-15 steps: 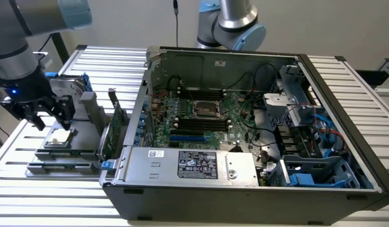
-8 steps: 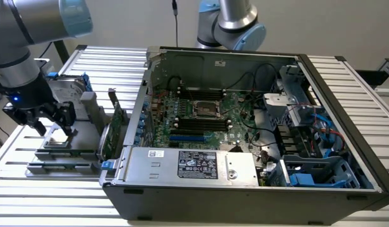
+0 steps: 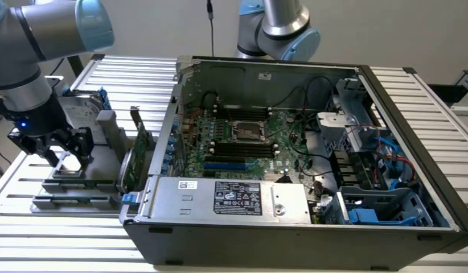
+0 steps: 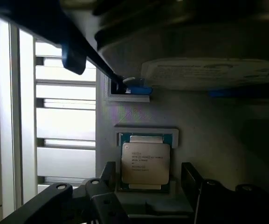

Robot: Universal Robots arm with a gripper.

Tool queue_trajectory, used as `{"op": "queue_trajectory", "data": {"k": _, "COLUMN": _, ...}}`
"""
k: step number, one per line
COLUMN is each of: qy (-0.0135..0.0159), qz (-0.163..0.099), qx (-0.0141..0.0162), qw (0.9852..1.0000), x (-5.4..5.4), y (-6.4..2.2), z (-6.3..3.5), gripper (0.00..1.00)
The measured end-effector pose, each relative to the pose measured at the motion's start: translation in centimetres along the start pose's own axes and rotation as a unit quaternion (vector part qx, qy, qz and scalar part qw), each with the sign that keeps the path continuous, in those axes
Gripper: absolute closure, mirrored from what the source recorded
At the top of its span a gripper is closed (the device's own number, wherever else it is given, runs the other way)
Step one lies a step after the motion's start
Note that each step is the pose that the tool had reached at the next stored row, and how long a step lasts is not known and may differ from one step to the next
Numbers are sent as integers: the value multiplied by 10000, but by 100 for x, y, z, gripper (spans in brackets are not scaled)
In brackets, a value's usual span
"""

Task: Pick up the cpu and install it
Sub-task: 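Pick up the cpu and move it towards the insertion slot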

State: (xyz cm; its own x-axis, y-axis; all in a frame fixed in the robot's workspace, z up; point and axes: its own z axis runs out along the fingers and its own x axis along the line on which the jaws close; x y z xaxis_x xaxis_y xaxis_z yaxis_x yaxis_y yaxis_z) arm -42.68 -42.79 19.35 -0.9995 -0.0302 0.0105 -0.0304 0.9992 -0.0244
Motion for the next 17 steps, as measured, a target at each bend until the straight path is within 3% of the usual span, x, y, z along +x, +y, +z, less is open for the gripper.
{"op": "queue_trajectory", "data": {"k": 17, "qy": 0, "qz": 67, "qx": -7, "qw": 10000, "x": -2, "y": 12, "z": 53, "gripper": 33}}
